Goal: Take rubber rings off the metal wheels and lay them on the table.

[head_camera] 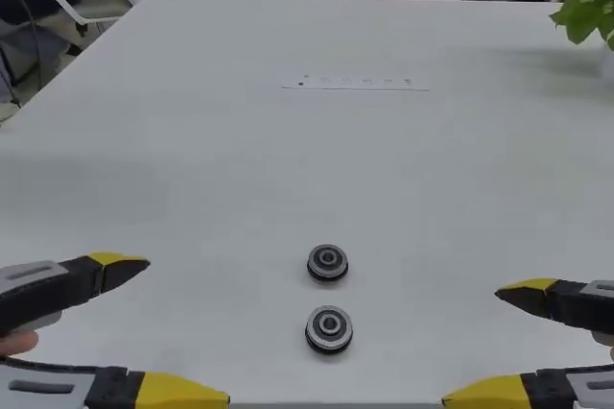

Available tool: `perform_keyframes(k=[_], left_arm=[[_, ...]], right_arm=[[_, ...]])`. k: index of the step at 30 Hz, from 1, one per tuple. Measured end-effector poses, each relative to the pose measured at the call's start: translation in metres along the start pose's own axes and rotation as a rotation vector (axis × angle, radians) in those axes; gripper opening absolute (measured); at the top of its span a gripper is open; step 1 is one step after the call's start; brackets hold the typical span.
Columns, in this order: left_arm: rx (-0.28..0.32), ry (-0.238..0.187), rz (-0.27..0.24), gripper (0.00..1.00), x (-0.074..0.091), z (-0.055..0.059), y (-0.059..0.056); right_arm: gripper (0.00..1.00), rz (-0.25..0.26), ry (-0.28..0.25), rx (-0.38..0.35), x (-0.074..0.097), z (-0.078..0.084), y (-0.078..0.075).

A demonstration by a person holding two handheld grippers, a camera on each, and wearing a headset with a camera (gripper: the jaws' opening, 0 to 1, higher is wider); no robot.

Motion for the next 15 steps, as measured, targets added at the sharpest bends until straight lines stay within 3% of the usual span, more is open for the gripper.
perform_keyframes(k=[6,15], left_arm=[[0.012,-0.063,0.019,0.99,0.012,-0.017,-0.004],[-0.068,-0.118,-0.001,0.99,0.024,-0.045,-0.011]], right_arm=[[0.85,0.012,-0.056,0.033,0.011,-0.017,0.0],[0.82,0.01,-0.121,0.12,0.024,-0.055,0.003]])
Point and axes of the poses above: the centre of the closed fingertips' face, and the gripper's own axes: x roughly backward along the fingers, y roughly to its left, z roughly out of its underside, the point moved 2 cm from there along x, roughly backward along the fingers, and after that the axes turned 14 degrees about y, right-handed, at the moved point
